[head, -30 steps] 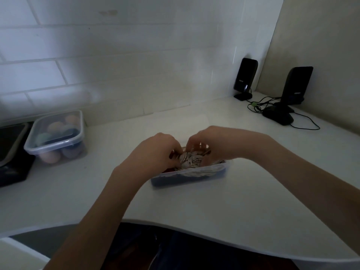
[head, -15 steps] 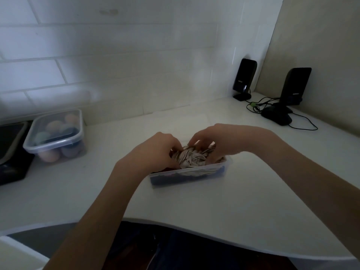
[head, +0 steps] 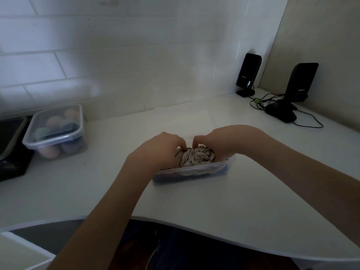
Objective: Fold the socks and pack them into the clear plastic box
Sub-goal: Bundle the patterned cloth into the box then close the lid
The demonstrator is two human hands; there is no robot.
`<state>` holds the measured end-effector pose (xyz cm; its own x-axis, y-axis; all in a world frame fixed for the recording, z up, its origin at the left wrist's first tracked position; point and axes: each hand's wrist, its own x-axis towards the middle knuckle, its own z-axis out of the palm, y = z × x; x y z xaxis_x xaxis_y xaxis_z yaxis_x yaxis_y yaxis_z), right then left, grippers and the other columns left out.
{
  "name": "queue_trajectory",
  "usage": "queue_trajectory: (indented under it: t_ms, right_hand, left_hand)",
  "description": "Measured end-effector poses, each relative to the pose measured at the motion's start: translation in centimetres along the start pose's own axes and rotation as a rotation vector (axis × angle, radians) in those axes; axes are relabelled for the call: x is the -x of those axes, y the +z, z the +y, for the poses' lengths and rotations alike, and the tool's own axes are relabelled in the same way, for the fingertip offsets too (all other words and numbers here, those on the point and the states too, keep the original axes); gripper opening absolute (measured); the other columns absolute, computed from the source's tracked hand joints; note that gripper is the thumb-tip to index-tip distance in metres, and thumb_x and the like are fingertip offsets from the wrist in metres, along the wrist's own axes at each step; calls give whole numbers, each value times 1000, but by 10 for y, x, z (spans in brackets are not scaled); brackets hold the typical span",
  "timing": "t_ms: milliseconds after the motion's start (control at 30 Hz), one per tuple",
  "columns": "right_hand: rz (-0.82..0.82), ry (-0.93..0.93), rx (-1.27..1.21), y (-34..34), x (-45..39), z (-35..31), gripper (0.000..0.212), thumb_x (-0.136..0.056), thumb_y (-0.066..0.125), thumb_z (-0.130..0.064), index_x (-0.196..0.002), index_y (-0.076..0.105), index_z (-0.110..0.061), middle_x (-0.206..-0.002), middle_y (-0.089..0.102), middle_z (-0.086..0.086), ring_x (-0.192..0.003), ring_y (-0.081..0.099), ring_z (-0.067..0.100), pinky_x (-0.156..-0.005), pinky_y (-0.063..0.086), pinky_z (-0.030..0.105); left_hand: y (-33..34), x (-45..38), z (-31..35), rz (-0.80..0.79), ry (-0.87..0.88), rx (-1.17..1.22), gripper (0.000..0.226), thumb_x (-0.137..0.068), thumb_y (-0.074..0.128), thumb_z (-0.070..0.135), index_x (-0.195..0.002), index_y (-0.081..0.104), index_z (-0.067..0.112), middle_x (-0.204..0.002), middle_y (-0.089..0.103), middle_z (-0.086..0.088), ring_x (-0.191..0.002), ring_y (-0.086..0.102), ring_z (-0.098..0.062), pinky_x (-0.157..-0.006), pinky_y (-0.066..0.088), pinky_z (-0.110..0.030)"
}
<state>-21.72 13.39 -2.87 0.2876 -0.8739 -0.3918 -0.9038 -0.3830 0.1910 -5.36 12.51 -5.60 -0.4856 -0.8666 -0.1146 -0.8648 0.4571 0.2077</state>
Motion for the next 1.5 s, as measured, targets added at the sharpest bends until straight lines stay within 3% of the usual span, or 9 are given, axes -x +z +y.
queue_trajectory:
  t_ms: [100, 233, 400, 567, 767, 900, 1033, 1200, 1500]
  right_hand:
    - [9, 6, -12, 5, -4, 0, 59, -87, 59, -18, -138, 31, -29, -77, 48, -2, -63, 46, 13, -56, 37, 25]
    - [-3, -22, -237, 7, 0, 12, 59, -82, 66, -22, -133, 40, -35, -123, 62, -4, -94, 56, 17, -71, 46, 25]
    - [200, -6, -571, -9, 27, 34, 50, -71, 80, -25, -115, 59, -35, -106, 65, -12, -96, 61, 11, -83, 50, 31]
    - [270, 65, -216, -4, 32, 28, 31, -72, 77, -37, -99, 63, -41, -92, 63, -23, -85, 55, 4, -75, 32, 29]
    - [238, 74, -20, 17, 15, 18, 37, -82, 63, -33, -118, 57, -41, -107, 63, -17, -104, 54, 14, -86, 29, 33]
    - [196, 42, -482, 6, 27, 39, 36, -73, 78, -30, -108, 68, -33, -82, 59, -27, -75, 55, -4, -71, 37, 19]
    - [614, 167, -1027, 22, 15, 54, 24, -82, 70, -26, -105, 67, -19, -92, 73, 2, -73, 67, 17, -68, 49, 29]
    - [492, 329, -1257, 53, -14, 29, 41, -93, 55, -33, -127, 51, -11, -99, 63, 0, -87, 60, 17, -64, 47, 23]
    - [774, 235, -1627, 58, -33, 16, 17, -94, 55, -16, -110, 53, -15, -95, 68, 9, -81, 67, 21, -70, 56, 33]
  left_hand:
    - [1, 2, -1, 5, 15, 27, 43, -80, 65, 17, -122, 57, 28, -120, 61, 0, -105, 56, -18, -88, 46, -29]
    - [-8, 9, -3, -52, 39, 44, 49, -81, 66, 28, -128, 53, 30, -125, 59, 2, -110, 54, -17, -96, 45, -32]
    - [-27, 27, -20, 24, 43, 250, 50, -76, 74, 20, -123, 59, 30, -118, 58, 6, -105, 56, -9, -91, 46, -27]
    - [-38, 34, -35, 190, 25, 187, 34, -72, 76, 9, -101, 69, 26, -94, 66, 10, -84, 59, -5, -70, 46, -17]
    - [-22, 27, -37, 96, 19, 150, 32, -69, 77, 8, -96, 71, 24, -86, 69, 10, -79, 63, -9, -76, 54, -30]
    - [-21, 29, -46, 233, 15, 366, 24, -67, 80, 15, -86, 71, 28, -77, 70, 13, -64, 63, 0, -62, 49, -19]
    - [-3, 20, -57, 704, -252, 575, 28, -73, 68, 53, -86, 66, 28, -73, 68, 8, -59, 65, -10, -59, 52, -27]
    - [23, 3, -58, 495, -380, 572, 40, -83, 58, 51, -78, 59, 12, -62, 60, 2, -50, 59, -11, -49, 47, -24]
    - [33, -23, -73, 725, -228, 848, 20, -91, 54, 27, -90, 69, 15, -80, 66, 4, -69, 57, -4, -67, 43, -23]
